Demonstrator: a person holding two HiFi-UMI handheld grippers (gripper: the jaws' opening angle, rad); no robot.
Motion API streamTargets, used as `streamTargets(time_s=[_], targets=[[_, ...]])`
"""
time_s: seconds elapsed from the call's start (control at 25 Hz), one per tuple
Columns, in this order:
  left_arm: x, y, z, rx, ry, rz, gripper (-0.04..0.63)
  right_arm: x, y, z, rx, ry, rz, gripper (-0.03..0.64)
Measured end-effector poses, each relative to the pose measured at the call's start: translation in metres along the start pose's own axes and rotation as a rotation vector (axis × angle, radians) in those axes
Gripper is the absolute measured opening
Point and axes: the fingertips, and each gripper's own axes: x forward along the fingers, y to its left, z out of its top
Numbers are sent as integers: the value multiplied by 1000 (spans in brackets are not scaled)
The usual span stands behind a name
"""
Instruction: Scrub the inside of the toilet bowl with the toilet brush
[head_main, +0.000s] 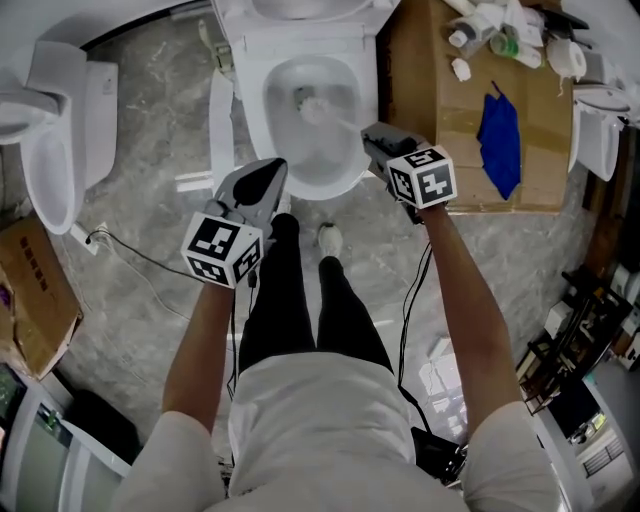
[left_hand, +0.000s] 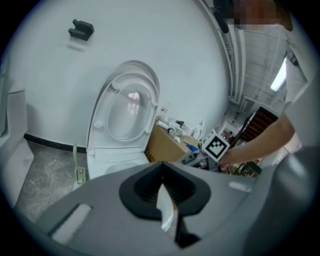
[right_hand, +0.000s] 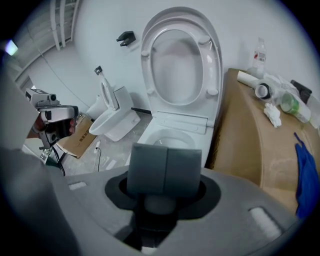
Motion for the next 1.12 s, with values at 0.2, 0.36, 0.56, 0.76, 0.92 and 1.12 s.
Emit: streamTargets(time_s=[0.2,0.36,0.56,0.76,0.92,1.12], targets=[[15,15,-1,10,10,10,-9,24,-20,22,-124,73,-24,159],[29,28,-1,35,25,27,-9,45,-36,38,-193,138,-42,160],[45,43,-1,61,48,23,-9,71,-47,61,-250,201,-41,159],[48,59,-3,77,60,20,-9,97,-51,81,-300,249,-46,159],[51,68,-7,67,66,15,-9,109,-59,94,-286,268,-46,160],[52,77,-7,64,66,10,-9,120,-68,100,-312,312,-51,159]])
